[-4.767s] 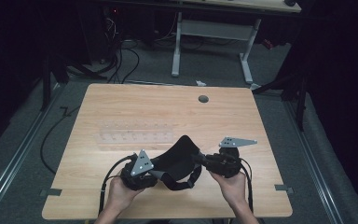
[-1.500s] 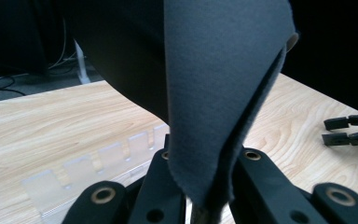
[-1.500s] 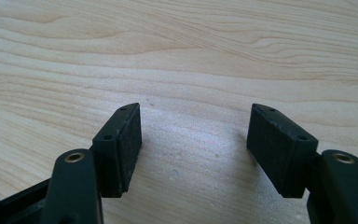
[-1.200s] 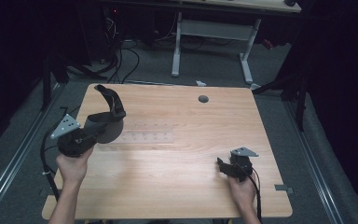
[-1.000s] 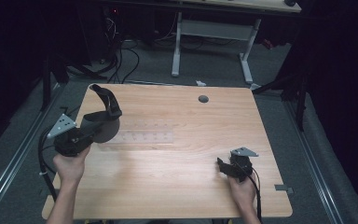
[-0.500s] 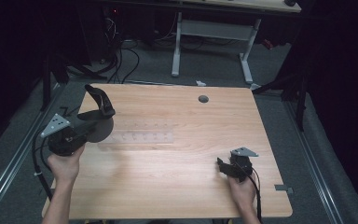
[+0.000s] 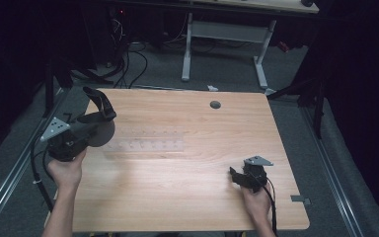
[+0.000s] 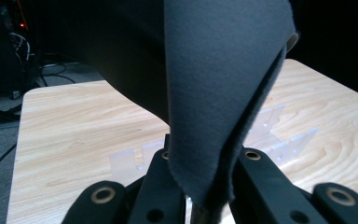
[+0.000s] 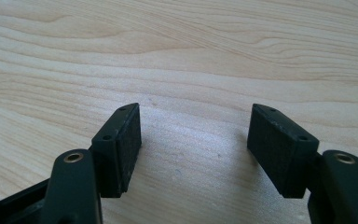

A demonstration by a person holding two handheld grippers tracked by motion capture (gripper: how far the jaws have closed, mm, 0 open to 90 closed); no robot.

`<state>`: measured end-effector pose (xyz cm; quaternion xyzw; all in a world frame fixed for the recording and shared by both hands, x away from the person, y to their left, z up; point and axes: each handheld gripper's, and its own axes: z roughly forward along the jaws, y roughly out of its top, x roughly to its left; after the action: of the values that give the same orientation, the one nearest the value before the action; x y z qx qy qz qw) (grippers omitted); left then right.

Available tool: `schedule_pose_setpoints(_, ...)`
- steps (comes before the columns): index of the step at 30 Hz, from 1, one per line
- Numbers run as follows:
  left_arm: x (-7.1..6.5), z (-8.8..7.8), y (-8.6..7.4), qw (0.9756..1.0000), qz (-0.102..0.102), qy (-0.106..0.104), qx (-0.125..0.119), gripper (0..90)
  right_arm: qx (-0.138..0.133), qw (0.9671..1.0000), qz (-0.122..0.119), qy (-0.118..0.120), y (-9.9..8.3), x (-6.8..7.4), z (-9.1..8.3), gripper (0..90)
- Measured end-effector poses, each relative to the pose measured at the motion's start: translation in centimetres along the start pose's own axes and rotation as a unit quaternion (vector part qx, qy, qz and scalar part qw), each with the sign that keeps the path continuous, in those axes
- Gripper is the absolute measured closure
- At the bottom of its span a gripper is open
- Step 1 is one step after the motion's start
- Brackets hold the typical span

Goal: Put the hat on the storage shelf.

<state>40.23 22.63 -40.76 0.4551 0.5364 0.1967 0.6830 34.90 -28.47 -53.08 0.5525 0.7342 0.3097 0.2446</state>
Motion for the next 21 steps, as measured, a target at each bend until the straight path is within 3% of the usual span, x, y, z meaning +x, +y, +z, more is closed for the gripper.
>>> schedule_pose_setpoints(7,0.7,0.5,-0.2,0.9998,0.009,0.019,0.004,86.0,-0.001,1.0,-0.002,0.001,0.0,0.0,0.0,35.2)
schedule_pose_setpoints(12,0.8,1.0,-0.9,0.9987,0.04,0.029,0.012,86.0,-0.001,1.0,-0.002,0.001,0.0,0.0,0.0,35.2)
schedule_pose_setpoints(16,1.2,1.5,-1.1,0.9983,0.044,0.039,0.001,86.0,0.0,1.0,-0.002,0.002,0.0,0.0,0.0,35.1)
schedule_pose_setpoints(21,1.4,1.9,-1.5,0.9977,0.049,0.047,0.009,86.0,-0.001,1.0,-0.002,0.002,0.0,0.0,0.0,35.1)
